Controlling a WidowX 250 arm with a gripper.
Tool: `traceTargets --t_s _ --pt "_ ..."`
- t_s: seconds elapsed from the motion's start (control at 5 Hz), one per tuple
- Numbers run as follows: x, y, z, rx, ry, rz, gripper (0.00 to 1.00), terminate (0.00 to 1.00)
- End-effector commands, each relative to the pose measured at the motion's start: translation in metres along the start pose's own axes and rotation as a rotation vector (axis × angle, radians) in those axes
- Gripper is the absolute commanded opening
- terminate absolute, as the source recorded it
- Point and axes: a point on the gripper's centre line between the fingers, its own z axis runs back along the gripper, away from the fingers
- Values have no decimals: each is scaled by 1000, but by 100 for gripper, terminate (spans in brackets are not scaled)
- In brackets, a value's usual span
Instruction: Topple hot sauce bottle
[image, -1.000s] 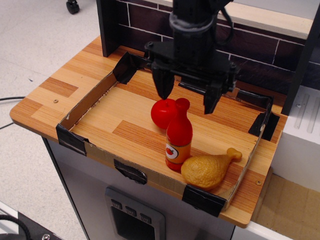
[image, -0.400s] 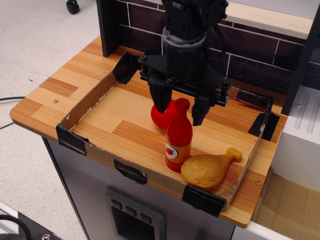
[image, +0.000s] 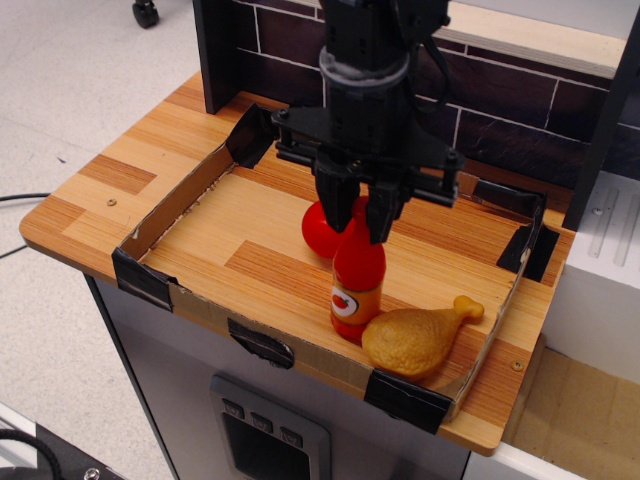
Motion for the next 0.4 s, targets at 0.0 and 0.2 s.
traceTargets --t_s 0.0,0.2 --pt "10 23 14 19 -36 107 0 0" --pt "8 42 7 59 28 142 0 0"
